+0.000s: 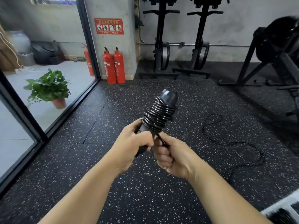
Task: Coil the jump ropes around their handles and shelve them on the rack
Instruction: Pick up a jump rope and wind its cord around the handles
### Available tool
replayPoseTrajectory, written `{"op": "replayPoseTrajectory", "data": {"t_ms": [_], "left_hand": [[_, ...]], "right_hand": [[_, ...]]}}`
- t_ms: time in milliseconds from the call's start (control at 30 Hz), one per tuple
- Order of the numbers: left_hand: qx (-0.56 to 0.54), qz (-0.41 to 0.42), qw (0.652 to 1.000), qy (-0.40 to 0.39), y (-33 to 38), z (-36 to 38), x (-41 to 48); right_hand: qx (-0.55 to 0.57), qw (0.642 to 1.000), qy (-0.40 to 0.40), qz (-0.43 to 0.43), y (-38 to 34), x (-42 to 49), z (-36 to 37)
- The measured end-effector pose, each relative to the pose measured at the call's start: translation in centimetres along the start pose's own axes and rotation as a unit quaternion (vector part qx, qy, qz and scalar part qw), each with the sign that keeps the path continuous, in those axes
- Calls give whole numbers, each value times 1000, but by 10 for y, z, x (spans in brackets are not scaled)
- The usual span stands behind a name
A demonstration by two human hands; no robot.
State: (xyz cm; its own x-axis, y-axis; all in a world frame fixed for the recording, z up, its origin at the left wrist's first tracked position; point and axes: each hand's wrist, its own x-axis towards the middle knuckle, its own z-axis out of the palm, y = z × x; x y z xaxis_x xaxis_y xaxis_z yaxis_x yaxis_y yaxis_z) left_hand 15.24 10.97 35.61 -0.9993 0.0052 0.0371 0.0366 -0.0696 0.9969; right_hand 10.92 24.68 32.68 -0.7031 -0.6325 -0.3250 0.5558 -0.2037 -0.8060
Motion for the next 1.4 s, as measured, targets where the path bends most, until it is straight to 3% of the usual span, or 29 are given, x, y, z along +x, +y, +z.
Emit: {"op": "replayPoseTrajectory", "data": {"t_ms": [133,233,300,367,467,533,733,833,967,1033,1233,1400], "left_hand": [[-165,-89,982,-5,4,-9,4],[-248,-136,959,-21,8,-13,5],[-271,-159,949,-13,8,-15,6],[-293,-180,939,-1,9,-15,7],[-322,-207,924,10,8,-18,10],[-323,-220,920,8,7,-19,11],[-320,-237,917,5,7,-13,9],[-299,-233,925,-11,8,-10,9],[-163,-203,965,-23,6,2,5],[-119,-185,975,-20,3,6,5],[-57,-141,987,-47,-3,4,5],[-24,-135,989,-61,0,3,3]], "right_hand": [[-114,989,89,-15,0,-7,10],[-179,959,173,-136,-4,-15,10],[-210,937,165,-227,-8,-24,11],[-276,905,150,-288,-8,-32,13],[-427,823,176,-329,-2,-31,10],[-451,797,193,-351,-2,-31,8],[-449,782,142,-408,1,-33,13],[-466,725,183,-474,2,-30,9],[-509,648,229,-519,-3,-30,9],[-506,647,247,-515,-3,-31,11],[-458,737,245,-433,-9,-35,16],[-440,767,227,-408,-14,-35,18]]}}
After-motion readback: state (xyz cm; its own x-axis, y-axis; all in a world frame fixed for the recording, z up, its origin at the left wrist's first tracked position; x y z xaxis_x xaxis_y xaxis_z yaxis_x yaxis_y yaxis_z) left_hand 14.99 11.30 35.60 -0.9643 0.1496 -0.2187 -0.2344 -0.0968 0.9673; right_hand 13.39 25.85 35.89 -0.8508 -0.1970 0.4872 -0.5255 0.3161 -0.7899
